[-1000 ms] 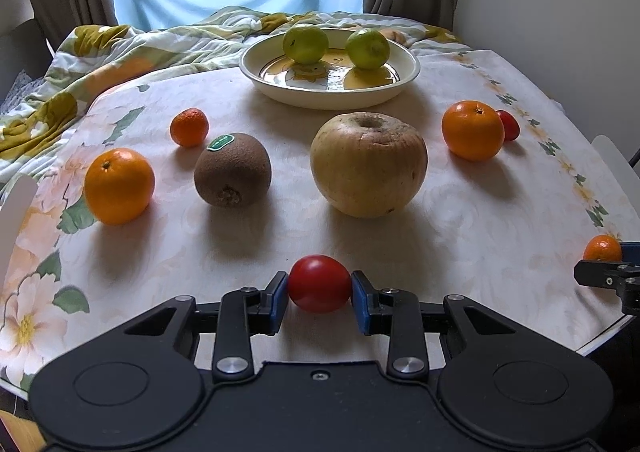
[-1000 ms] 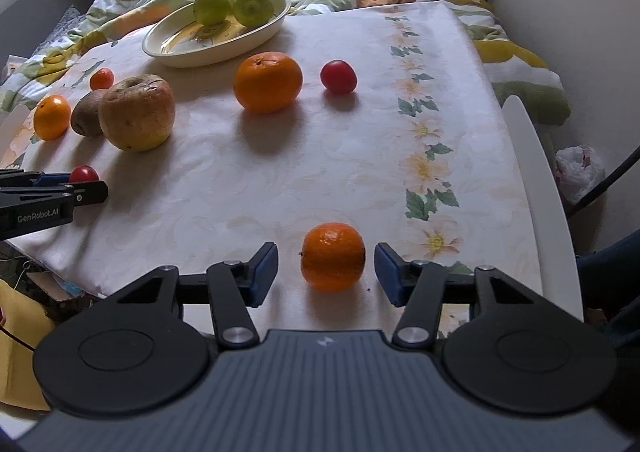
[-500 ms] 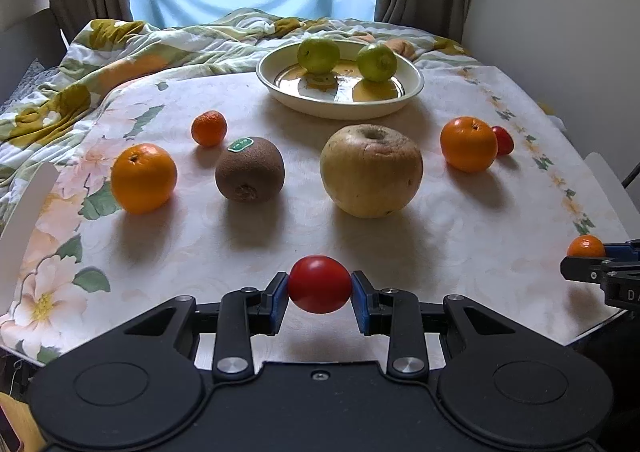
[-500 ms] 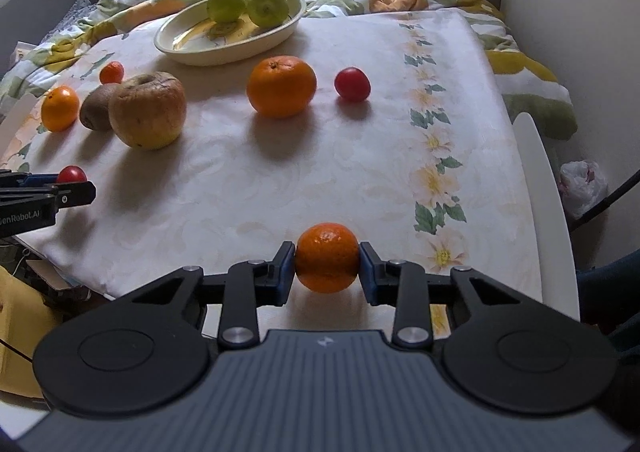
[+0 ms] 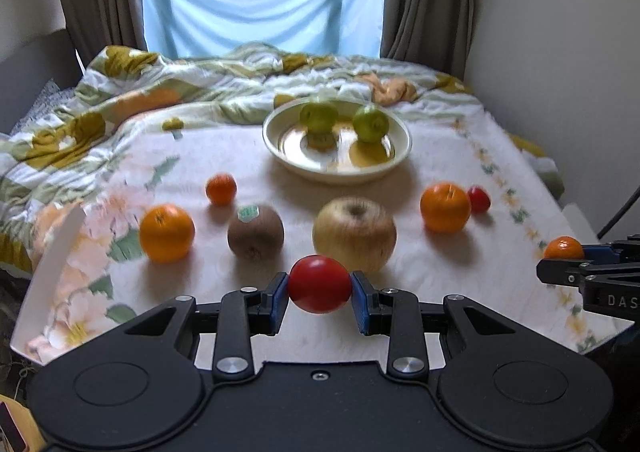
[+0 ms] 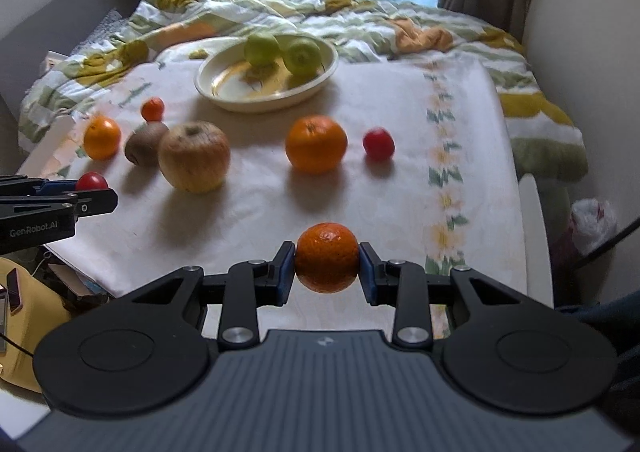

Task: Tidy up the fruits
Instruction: 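Carry the tomato and tangerine in both tools toward the white bowl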

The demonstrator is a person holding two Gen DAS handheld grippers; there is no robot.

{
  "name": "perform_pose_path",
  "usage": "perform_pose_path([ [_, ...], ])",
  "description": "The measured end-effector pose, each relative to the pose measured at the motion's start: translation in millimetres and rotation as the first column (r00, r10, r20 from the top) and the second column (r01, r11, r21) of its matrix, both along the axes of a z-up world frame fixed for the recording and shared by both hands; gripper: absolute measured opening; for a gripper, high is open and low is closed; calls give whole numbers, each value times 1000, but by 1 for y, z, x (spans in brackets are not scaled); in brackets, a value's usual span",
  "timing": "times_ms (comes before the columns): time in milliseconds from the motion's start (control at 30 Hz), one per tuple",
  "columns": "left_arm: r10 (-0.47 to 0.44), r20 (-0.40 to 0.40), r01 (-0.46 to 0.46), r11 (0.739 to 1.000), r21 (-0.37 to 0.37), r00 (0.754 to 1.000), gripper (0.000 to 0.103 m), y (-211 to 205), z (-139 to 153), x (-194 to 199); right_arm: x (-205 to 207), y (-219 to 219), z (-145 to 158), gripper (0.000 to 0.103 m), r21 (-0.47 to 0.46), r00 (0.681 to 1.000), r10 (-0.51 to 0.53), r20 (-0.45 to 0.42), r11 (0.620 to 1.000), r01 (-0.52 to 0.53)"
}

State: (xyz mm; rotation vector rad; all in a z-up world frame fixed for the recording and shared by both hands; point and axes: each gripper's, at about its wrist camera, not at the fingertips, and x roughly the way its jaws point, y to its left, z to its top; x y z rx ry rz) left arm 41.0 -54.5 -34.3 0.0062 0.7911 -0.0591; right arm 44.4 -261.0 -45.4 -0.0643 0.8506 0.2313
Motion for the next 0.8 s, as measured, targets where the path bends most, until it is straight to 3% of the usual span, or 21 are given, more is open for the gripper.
perform_pose_path([
  [400, 25, 77, -28, 999, 34, 997, 37, 12, 46, 46, 44, 18, 55, 49, -7, 990, 82, 118, 997, -82],
  [800, -9, 44, 8, 1000, 13, 999, 37, 35, 45, 141, 127, 43, 71, 49, 15, 990, 61, 124, 998, -63],
])
